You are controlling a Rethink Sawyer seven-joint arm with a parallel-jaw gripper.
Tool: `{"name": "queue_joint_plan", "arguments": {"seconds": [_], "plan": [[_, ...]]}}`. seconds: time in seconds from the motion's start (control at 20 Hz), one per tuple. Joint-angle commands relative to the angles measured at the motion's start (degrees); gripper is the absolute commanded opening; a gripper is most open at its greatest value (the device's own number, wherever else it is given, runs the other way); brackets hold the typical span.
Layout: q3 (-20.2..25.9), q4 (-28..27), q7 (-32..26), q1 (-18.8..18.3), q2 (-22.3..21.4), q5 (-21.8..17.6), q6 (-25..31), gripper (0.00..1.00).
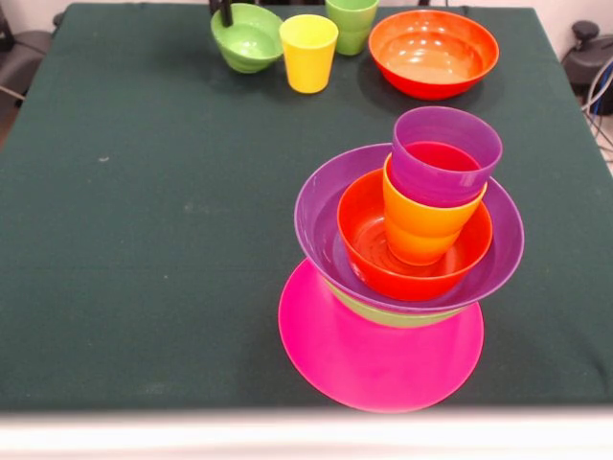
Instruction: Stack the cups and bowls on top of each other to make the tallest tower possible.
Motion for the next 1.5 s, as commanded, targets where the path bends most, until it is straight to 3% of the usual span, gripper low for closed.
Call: {"name": "queue_joint_plan", "arguments": {"seconds": [0.05,0.55,1.5], "plan": [[10.2,-5.6,-4.4,1.0,-4.1,1.6,8.1,0.00],[17.0,-10.2,-8.1,0.1,-7.6,6.5,19.4,0.00],[24.7,-22.2,-8.2,3.3,-8.9,13.1,31.5,0.00]]}}
